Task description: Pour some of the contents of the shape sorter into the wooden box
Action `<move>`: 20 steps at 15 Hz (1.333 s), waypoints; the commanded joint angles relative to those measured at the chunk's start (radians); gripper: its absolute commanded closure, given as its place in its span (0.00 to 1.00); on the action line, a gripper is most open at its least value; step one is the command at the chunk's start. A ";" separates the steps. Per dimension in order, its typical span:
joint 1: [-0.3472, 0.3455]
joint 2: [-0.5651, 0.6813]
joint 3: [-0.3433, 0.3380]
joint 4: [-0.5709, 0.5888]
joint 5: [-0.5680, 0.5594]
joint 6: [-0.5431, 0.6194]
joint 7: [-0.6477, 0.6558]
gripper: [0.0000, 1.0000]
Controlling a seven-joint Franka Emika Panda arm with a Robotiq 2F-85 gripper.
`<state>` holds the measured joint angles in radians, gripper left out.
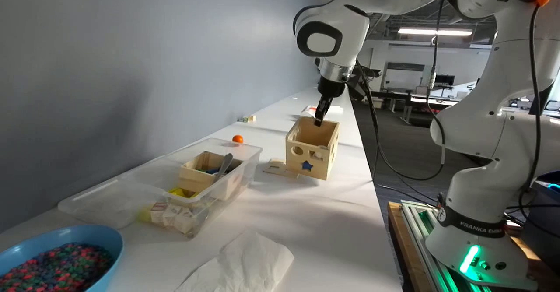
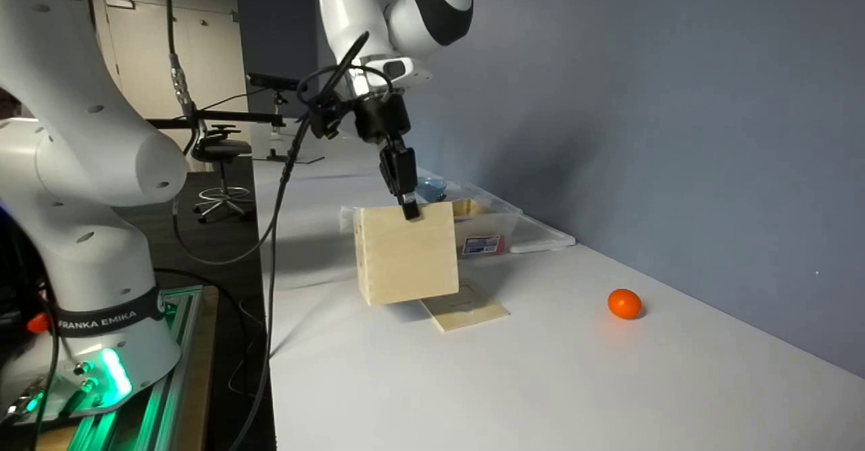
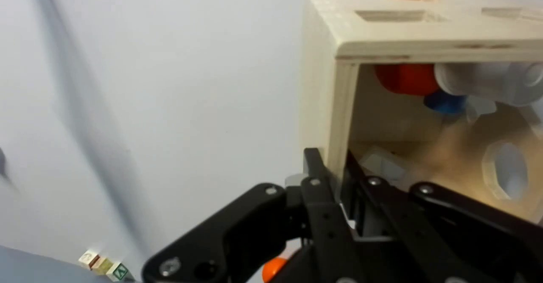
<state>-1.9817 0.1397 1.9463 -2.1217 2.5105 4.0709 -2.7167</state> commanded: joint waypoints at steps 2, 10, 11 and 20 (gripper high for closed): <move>0.078 0.031 -0.070 0.000 0.000 0.012 -0.001 0.87; 0.107 0.059 -0.052 -0.015 -0.001 -0.015 0.049 0.97; 0.123 0.065 -0.061 -0.021 -0.001 -0.009 0.058 0.97; 0.249 0.035 -0.118 -0.038 0.000 -0.015 0.221 0.58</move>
<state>-1.7526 0.1903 1.8425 -2.1707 2.5100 4.0542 -2.5327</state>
